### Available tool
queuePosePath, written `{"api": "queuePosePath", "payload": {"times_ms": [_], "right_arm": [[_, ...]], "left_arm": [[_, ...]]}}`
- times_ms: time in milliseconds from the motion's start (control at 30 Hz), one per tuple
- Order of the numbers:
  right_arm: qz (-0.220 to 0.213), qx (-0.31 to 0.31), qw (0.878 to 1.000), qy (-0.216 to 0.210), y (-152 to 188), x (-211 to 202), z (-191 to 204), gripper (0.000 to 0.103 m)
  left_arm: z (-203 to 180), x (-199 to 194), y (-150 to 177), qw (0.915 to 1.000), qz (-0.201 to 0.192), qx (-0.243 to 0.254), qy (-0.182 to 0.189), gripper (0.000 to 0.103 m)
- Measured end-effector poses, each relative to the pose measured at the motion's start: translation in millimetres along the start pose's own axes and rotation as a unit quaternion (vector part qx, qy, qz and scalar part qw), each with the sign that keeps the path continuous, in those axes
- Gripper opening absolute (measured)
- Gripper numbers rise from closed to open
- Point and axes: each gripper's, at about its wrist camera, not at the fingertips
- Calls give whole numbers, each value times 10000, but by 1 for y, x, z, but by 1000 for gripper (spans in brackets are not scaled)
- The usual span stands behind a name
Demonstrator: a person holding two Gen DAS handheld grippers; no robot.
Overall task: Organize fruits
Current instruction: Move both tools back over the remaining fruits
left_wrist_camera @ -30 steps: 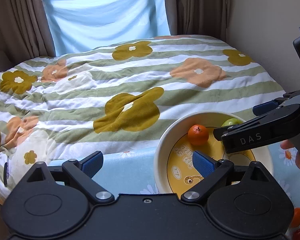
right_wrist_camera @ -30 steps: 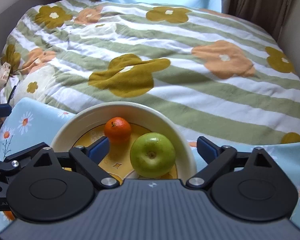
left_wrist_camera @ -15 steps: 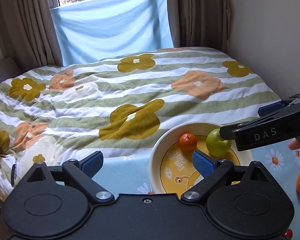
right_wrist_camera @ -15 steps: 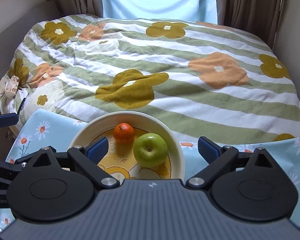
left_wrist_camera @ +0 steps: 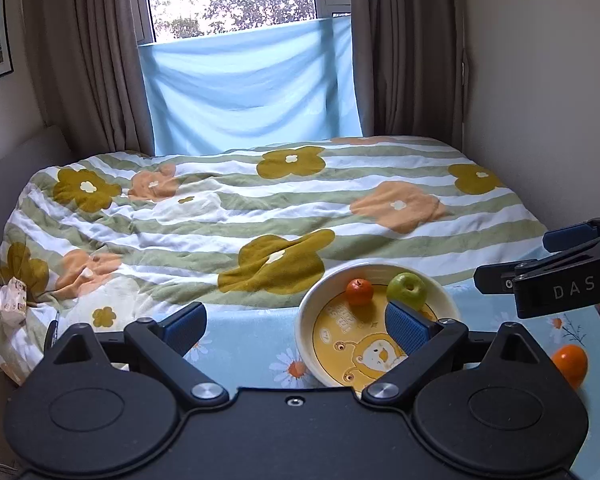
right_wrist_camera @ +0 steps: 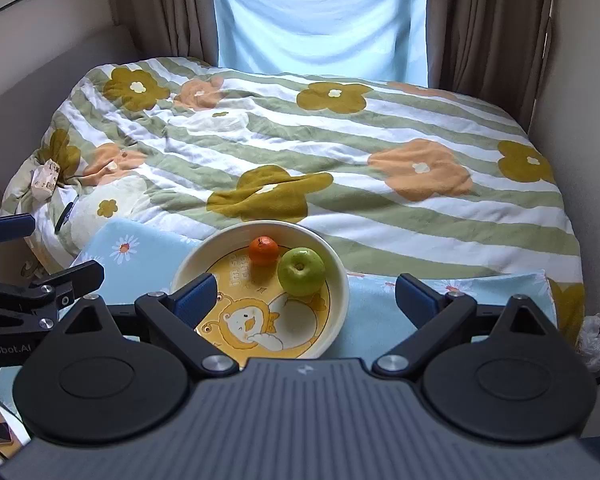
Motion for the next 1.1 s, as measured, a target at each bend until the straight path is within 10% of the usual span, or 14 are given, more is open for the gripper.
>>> {"api": "queuePosePath", "payload": {"times_ms": [500, 1100], "right_arm": [[-195, -235, 9986, -442, 75, -80, 31, 103], [67, -483, 9967, -654, 149, -39, 48, 103]], "left_arm": [[2, -88, 65, 9959, -272, -493, -713, 98], [10, -61, 152, 9903, 297, -817, -1088, 97]]}}
Point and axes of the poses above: each gripper's, at about its wrist camera, not at the fingertips, and x roughly the way its jaws point, z to its left, y to its underside, and after that the axes turned 12 degrees about -y, right-handed
